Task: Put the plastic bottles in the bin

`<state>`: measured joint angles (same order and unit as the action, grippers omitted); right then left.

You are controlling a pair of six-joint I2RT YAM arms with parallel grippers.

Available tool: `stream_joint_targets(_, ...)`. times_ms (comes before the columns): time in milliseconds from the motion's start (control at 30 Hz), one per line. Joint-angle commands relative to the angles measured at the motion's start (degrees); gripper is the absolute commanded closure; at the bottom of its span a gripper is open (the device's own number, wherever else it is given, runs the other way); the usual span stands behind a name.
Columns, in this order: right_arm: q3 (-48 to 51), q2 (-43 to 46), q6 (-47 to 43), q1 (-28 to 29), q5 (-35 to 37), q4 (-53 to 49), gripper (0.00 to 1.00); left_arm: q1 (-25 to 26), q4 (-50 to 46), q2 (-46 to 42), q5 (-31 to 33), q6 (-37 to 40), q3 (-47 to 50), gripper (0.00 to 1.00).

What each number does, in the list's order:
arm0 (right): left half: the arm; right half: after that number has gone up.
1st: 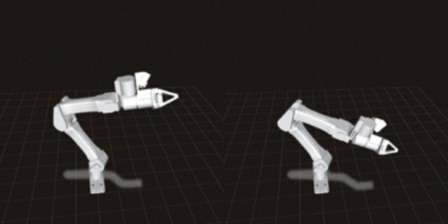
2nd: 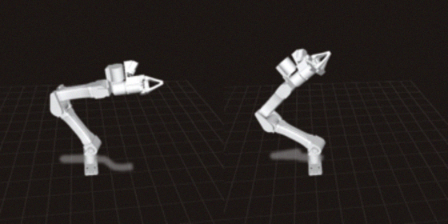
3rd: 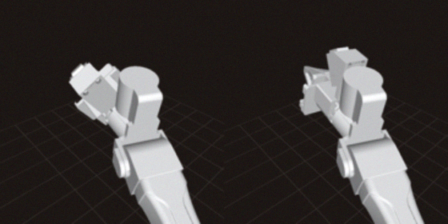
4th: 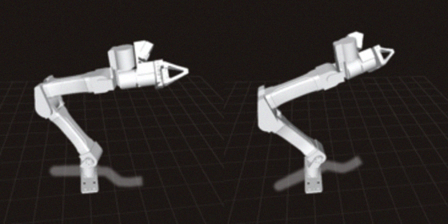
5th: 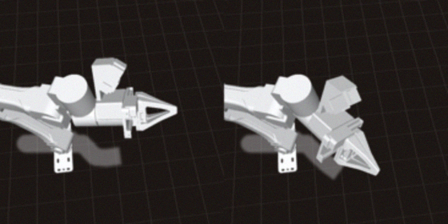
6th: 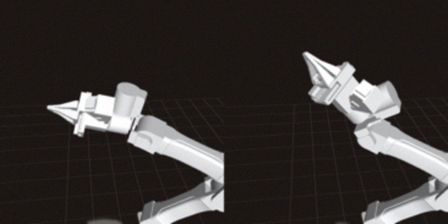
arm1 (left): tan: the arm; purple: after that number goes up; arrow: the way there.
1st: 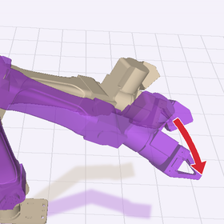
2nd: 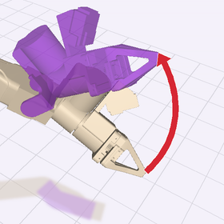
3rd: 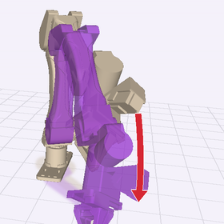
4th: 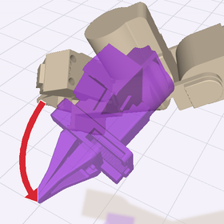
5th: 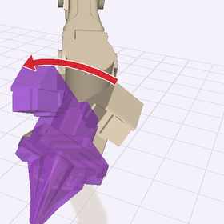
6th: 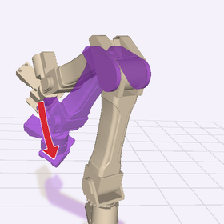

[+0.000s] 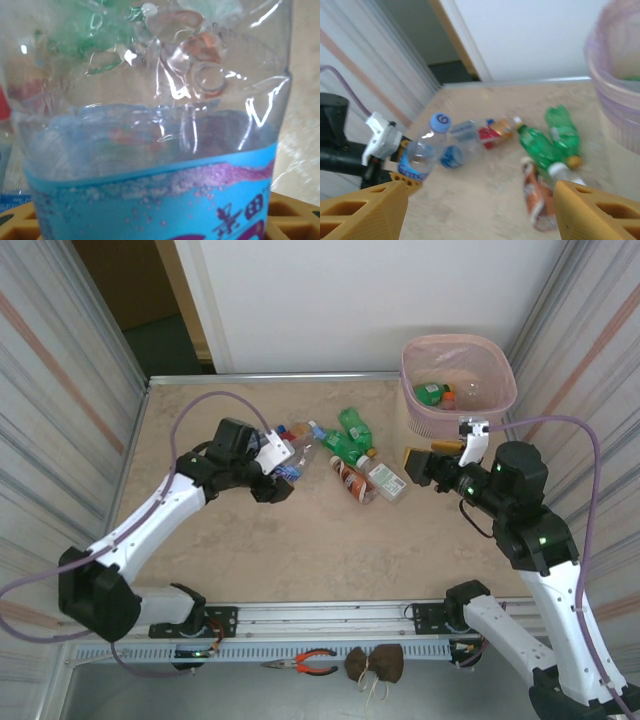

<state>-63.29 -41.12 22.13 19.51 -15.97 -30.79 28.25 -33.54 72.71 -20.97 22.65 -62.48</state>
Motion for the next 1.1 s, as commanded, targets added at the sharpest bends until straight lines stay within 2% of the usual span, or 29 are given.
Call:
stream_joint_targets(0,2.1,0.2,4.7,0.5,-6.6,11.4,0.24,0.5,4.1,-4.6,-8.4,-4.9,-0.9,0.40)
stream_joint_targets(133,2.2,-1.4,7.0,1.3,-9.4,17.6,0.24,1.2,8.5,-8.3,-11.8,-9.2,-0.7,0.40)
stream_joint_targets(333,2.2,-5.3,8.6,4.8,-10.7,24.7,0.23,4.3,11.2,-9.9,-11.0,-11.9,-3.1,0.39)
stream_joint_targets(500,1.7,-8.9,7.9,9.7,-10.6,28.2,0.21,7.2,10.2,-8.4,-6.8,-11.6,-5.7,0.39)
stream_joint_targets(600,1.0,-11.1,7.9,12.6,-8.2,28.7,0.19,8.6,9.0,-7.8,-4.7,-10.7,-6.4,0.39)
stream_joint_targets(800,0.6,-15.1,10.3,16.3,-3.2,30.0,0.17,9.7,9.9,-8.0,-2.4,-10.5,-5.1,0.38)
stream_joint_targets(1067,-0.5,-21.5,13.3,20.9,-3.6,33.9,0.17,10.4,12.4,-8.4,0.1,-10.9,-2.0,0.38)
